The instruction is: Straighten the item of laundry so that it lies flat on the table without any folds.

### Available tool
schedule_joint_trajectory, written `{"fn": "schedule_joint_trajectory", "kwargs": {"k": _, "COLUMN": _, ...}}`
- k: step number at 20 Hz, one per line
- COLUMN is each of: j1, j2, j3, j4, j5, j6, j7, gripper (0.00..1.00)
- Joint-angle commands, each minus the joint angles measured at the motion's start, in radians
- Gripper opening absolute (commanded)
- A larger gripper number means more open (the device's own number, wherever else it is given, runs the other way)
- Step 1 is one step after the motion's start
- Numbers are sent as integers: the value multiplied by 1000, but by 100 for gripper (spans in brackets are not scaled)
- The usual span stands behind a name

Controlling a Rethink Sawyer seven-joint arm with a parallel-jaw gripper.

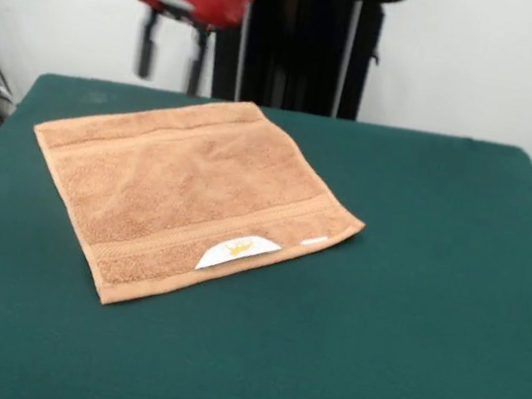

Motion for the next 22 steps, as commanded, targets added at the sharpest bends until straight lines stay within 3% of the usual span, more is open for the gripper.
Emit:
{"fn": "schedule_joint_trajectory", "kwargs": {"k": 1, "j1": -66, "j2": -41, "j3": 157, "j4": 141, "j5": 0, "j6": 129, "j7": -255, "gripper": 100}}
{"fn": "schedule_joint_trajectory", "kwargs": {"k": 6, "j1": -102, "j2": -2, "j3": 172, "j4": 111, "j5": -49, "j6": 127, "j7": -258, "gripper": 100}}
{"fn": "schedule_joint_trajectory", "kwargs": {"k": 22, "j1": -77, "j2": -35, "j3": 159, "j4": 135, "j5": -100, "j6": 120, "j7": -188, "gripper": 100}}
